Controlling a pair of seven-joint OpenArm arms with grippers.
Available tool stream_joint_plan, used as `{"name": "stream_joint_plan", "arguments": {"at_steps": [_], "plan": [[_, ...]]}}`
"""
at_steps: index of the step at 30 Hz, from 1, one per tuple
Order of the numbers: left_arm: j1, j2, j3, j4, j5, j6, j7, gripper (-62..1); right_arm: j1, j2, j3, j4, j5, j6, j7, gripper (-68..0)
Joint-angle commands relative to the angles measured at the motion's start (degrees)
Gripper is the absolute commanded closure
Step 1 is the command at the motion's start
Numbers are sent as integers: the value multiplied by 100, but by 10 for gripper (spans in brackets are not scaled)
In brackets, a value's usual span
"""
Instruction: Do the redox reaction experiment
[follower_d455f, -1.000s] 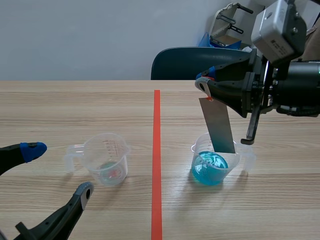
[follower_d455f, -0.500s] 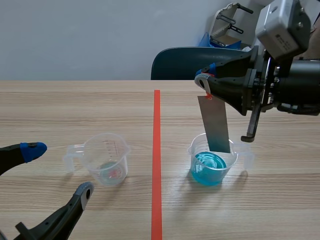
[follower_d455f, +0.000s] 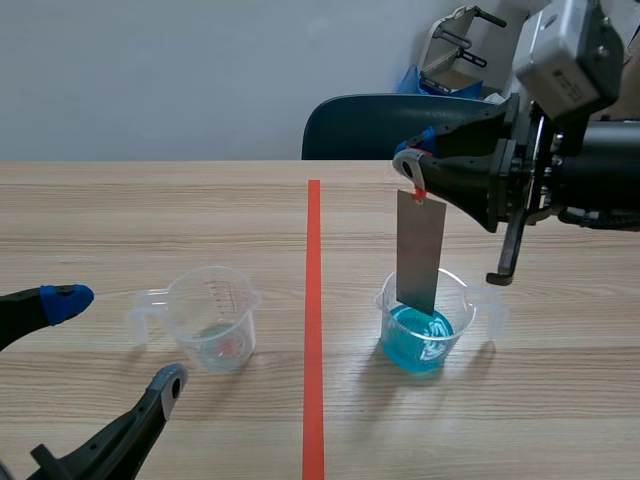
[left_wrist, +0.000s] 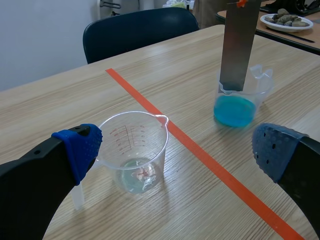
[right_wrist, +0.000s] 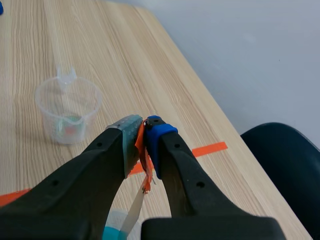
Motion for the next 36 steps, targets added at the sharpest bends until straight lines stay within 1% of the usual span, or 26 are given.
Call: {"name": "stream_joint_plan", "arguments": {"at_steps": [1, 14, 16, 19, 22, 25, 36], "plan": [[-17, 28, 17, 68, 11, 4, -79, -623, 17, 90, 2, 66, 116, 35, 68, -6], [-17, 28, 17, 68, 11, 4, -79, -623, -387, 72, 2, 28, -339, 35, 48, -6], [-17, 28, 17, 68, 11, 4, -81, -623, -409, 39, 2, -55, -382, 35, 50, -6], [-17, 28, 17, 68, 11, 4, -83, -623, -409, -63, 2, -256, -603, 35, 59, -6], [-17, 28, 17, 68, 11, 4, -85, -623, -407, -164, 2, -468, -730, 35, 79, -6], [-17, 28, 17, 68, 11, 4, -87, -623, -407, -208, 2, -557, -741, 35, 74, -6], [-17, 28, 17, 68, 11, 7, -90, -623, -407, -208, 2, -560, -741, 35, 74, -6]]}}
